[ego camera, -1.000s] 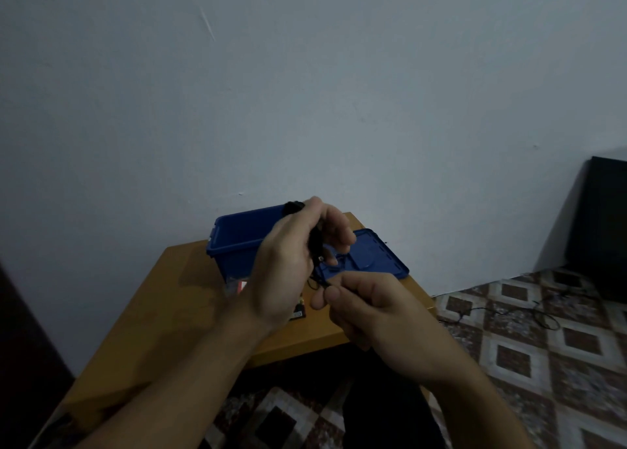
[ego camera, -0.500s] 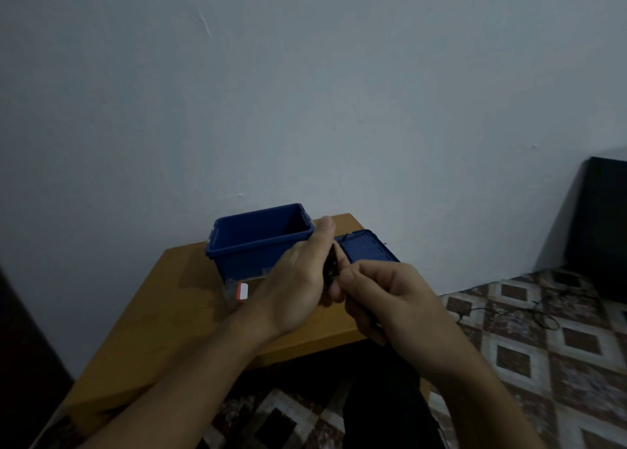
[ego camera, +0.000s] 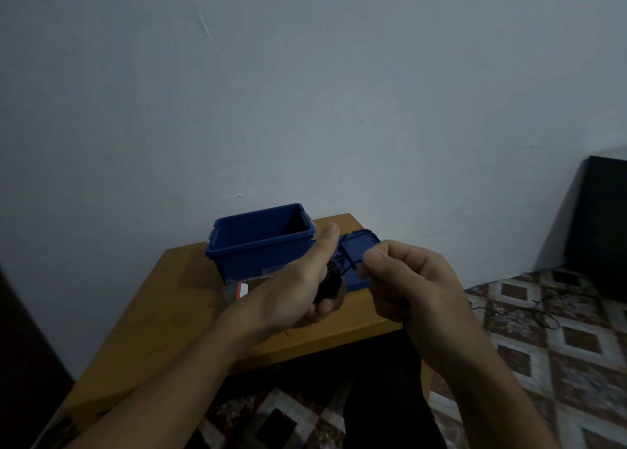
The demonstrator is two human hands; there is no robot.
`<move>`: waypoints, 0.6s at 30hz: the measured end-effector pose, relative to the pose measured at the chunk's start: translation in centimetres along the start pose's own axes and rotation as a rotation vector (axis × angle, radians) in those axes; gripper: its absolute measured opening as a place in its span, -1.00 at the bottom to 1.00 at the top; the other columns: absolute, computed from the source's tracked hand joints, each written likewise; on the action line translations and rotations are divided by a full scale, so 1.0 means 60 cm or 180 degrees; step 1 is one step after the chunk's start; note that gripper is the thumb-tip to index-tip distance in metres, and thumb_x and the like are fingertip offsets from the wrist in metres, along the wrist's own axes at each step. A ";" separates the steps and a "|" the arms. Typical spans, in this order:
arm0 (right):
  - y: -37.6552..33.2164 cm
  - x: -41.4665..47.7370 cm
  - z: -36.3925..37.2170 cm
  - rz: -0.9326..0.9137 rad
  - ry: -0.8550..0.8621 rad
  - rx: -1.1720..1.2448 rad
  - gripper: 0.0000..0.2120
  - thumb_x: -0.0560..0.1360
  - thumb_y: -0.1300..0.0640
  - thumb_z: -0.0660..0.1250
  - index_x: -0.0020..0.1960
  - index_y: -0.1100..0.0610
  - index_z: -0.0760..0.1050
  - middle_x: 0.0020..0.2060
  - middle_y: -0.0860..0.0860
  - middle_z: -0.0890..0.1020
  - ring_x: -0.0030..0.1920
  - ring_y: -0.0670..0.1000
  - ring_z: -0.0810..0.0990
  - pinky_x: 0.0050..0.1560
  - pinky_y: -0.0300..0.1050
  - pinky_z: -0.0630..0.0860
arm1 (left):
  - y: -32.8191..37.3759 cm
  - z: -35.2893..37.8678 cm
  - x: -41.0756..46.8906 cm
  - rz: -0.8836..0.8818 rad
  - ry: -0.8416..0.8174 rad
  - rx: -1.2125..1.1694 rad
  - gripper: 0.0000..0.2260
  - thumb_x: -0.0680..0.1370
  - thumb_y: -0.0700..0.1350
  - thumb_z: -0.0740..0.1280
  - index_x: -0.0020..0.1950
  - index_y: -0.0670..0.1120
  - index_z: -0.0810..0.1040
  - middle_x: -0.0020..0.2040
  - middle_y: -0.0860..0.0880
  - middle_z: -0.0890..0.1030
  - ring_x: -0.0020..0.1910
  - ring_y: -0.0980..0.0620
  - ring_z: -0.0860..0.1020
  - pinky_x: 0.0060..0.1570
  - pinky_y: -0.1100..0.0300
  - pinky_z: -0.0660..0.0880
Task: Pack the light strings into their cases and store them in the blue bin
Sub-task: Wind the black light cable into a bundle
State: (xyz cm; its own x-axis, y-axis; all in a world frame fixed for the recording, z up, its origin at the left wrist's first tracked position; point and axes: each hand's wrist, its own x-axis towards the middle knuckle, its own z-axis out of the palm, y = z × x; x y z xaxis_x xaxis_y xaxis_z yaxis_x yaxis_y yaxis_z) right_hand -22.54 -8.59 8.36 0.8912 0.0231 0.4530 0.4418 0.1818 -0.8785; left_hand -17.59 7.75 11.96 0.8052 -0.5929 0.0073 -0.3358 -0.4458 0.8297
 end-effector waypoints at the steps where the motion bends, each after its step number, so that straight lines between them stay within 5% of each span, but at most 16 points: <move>1: -0.001 0.000 -0.001 -0.0017 -0.0020 0.0088 -0.78 0.49 0.04 0.33 -0.26 0.11 0.59 -0.51 -0.07 0.30 -0.50 -0.06 0.17 -0.48 -0.21 0.16 | -0.003 -0.002 0.002 -0.0013 -0.0119 -0.0058 -0.18 0.52 0.50 -0.15 -0.29 -0.26 0.38 -0.33 -0.22 0.28 -0.48 0.00 0.19 -0.41 0.11 0.14; 11: 0.023 0.008 0.001 -0.0067 0.0254 -0.0479 -0.74 0.63 0.17 0.28 -0.10 0.37 0.52 -0.53 -0.16 0.44 -0.53 -0.21 0.37 -0.46 -0.42 0.30 | -0.001 -0.019 0.004 -0.0121 -0.1846 -0.1585 -0.29 0.51 0.50 -0.16 -0.38 -0.11 0.26 -0.54 0.00 0.18 -0.53 0.00 0.07 -0.47 0.07 0.01; 18: 0.031 0.008 0.002 0.0108 0.0035 -0.0707 -0.77 0.64 0.11 0.26 -0.06 0.15 0.64 -0.36 0.10 0.58 -0.37 -0.05 0.48 -0.33 -0.22 0.42 | -0.001 -0.023 0.005 0.0360 -0.1976 -0.2821 -0.31 0.59 0.39 -0.08 -0.18 -0.20 0.45 -0.41 -0.09 0.33 -0.43 -0.07 0.26 -0.33 0.06 0.27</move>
State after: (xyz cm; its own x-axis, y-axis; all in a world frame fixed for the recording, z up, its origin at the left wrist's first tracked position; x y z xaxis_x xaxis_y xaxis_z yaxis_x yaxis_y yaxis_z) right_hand -21.32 -8.10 6.96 0.9064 0.0147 0.4221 0.4223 -0.0400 -0.9056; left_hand -16.66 8.51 12.65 0.3208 -0.9466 0.0323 0.2800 0.1273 0.9515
